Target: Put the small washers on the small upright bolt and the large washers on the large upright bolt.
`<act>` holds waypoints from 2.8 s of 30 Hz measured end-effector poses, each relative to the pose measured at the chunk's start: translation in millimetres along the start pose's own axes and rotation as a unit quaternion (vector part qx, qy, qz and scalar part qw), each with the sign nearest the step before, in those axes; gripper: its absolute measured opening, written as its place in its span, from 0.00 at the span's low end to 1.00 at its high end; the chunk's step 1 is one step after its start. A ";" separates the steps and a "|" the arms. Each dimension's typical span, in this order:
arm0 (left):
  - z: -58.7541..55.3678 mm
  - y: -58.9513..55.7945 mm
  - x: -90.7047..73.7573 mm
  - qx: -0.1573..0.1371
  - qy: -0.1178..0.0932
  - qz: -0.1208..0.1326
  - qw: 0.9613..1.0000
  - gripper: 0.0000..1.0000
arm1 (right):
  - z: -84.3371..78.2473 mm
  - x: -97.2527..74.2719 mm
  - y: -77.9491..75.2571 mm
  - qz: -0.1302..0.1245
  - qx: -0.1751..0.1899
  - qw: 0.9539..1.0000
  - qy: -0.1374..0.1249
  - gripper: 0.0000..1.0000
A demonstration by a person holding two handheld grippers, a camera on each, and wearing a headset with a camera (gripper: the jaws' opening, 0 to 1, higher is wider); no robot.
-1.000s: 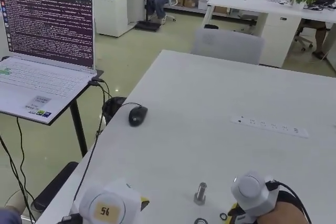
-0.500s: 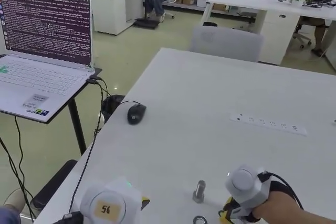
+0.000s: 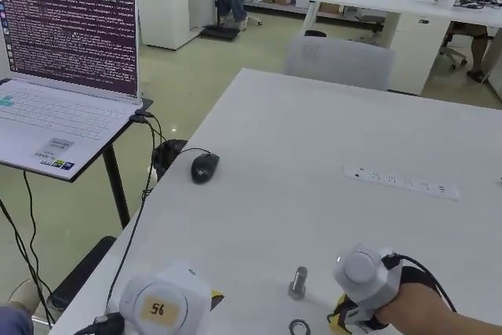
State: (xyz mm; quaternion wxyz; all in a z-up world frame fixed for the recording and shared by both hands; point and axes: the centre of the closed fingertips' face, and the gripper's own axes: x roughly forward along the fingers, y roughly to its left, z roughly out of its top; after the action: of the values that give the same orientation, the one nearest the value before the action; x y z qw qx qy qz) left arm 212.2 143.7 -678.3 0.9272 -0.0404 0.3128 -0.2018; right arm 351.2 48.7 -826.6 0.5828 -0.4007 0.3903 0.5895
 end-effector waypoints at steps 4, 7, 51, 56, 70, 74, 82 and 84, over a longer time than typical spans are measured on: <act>-0.6 1.2 -0.7 -0.001 0.000 0.001 1.000 0.69 | -3.3 -2.3 4.3 0.000 -0.004 1.000 0.003 0.14; -1.0 2.5 -0.8 -0.002 0.000 0.002 1.000 0.69 | -7.0 -4.0 7.9 0.001 -0.010 1.000 0.006 0.14; 8.2 -10.8 9.6 0.014 0.001 -0.016 1.000 0.68 | -50.8 -90.1 -50.4 -0.082 0.109 0.990 -0.049 0.14; 8.3 -11.9 10.8 0.013 0.001 -0.016 1.000 0.68 | -35.7 -94.2 -59.9 -0.079 0.091 0.991 -0.050 0.14; 3.2 -7.3 5.6 0.007 0.003 -0.008 1.000 0.69 | -21.7 -80.1 -58.5 -0.060 0.058 0.996 -0.035 0.14; 3.2 -5.5 4.8 0.006 0.003 -0.006 1.000 0.69 | -22.2 -79.0 -58.3 -0.059 0.058 0.996 -0.031 0.14; 3.9 -6.1 6.8 0.006 0.003 -0.008 1.000 0.69 | -23.5 -75.5 -59.6 -0.057 0.059 0.996 -0.028 0.14; 3.8 -7.0 6.7 0.006 0.004 -0.009 1.000 0.69 | -24.2 -74.7 -59.4 -0.057 0.061 0.996 -0.026 0.14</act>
State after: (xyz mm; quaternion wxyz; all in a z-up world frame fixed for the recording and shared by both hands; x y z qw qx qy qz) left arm 216.9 134.4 -677.6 0.9245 -0.0369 0.3146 -0.2121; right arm 411.0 -0.7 -766.0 0.6485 -0.3702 0.3868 0.5411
